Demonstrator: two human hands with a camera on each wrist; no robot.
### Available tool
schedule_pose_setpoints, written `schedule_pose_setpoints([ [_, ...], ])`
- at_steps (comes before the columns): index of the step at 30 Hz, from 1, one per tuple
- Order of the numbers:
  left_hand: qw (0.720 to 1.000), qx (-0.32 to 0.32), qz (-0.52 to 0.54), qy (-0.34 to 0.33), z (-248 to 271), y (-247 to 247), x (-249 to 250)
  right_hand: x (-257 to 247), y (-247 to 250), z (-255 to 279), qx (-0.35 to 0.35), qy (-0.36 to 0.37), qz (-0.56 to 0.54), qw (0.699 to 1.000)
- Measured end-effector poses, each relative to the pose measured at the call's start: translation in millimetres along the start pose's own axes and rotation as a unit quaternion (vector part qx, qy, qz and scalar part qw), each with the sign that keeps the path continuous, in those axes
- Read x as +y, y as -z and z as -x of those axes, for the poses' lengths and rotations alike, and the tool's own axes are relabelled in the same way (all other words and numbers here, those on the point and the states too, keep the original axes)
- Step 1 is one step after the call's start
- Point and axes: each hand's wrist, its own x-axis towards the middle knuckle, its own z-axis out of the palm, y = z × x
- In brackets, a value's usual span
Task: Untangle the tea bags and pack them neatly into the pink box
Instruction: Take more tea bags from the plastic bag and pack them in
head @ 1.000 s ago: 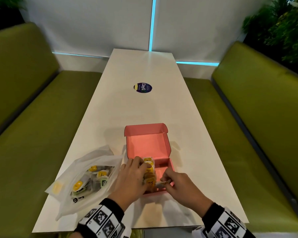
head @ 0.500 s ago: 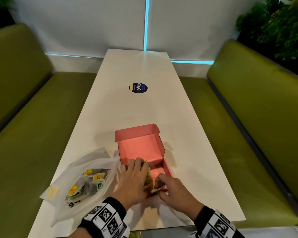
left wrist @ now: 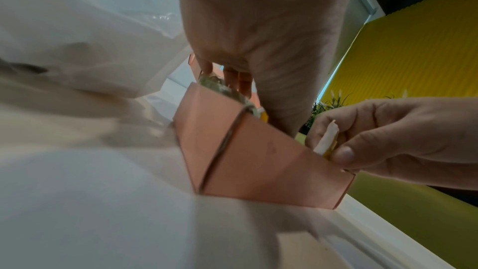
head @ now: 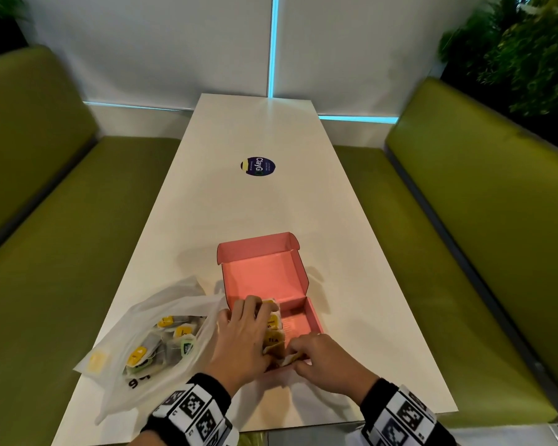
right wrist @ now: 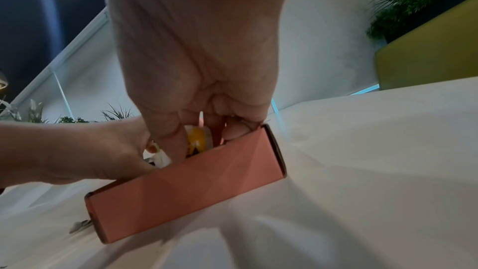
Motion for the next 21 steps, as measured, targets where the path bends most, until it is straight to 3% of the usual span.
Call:
schedule_pose_setpoints([
  [21,0.999,-0.018,0.021,0.031,-1.7,7.6,1.9,-5.4,-1.9,-10.8,-0.085,-0.033,0.077,0.993],
])
